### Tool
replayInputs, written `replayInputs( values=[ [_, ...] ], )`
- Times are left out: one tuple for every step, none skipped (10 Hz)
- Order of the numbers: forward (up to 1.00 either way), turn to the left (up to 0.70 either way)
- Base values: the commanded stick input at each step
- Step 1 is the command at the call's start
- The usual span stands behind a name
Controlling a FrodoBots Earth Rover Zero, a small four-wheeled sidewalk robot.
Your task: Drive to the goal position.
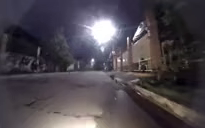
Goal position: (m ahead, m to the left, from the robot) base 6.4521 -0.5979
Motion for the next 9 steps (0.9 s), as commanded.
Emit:
replayInputs(
  values=[
    [0.7,0.0],
    [0.7,0.0],
    [0.7,0.0],
    [0.7,0.0],
    [0.7,0.0],
    [0.7,0.0],
    [0.7,0.0],
    [0.7,0.0],
    [0.7,0.0]
  ],
)
